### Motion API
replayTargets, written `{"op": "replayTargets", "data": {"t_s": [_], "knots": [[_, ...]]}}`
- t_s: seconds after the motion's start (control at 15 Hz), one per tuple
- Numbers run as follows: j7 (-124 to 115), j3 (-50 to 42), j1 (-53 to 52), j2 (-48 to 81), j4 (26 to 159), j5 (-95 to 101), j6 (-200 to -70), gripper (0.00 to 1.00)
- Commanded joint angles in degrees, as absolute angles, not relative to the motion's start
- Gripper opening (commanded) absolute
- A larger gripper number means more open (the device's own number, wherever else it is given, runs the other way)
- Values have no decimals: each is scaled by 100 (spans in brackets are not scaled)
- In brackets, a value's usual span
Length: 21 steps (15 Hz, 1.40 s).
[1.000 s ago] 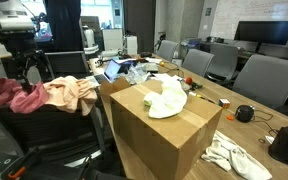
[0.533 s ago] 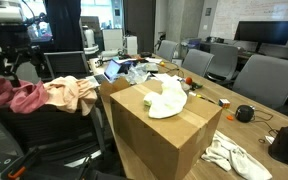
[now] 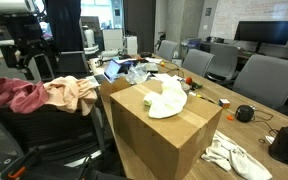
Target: Get the three objects from the cardboard box then put them on the headrest of the grey chair
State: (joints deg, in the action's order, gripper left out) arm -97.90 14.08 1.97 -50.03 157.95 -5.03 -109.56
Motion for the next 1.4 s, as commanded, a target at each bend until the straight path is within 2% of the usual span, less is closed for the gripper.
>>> {"op": "replayTargets", "data": {"t_s": [0.0, 0.67, 1.33], "knots": [[-9890, 1189, 622, -4917, 15786, -367, -11218, 100], [-9487, 479, 1327, -3849, 15335, -240, -11807, 100], [-8169, -389, 1620, -1964, 13126, 352, -11500, 100]]}}
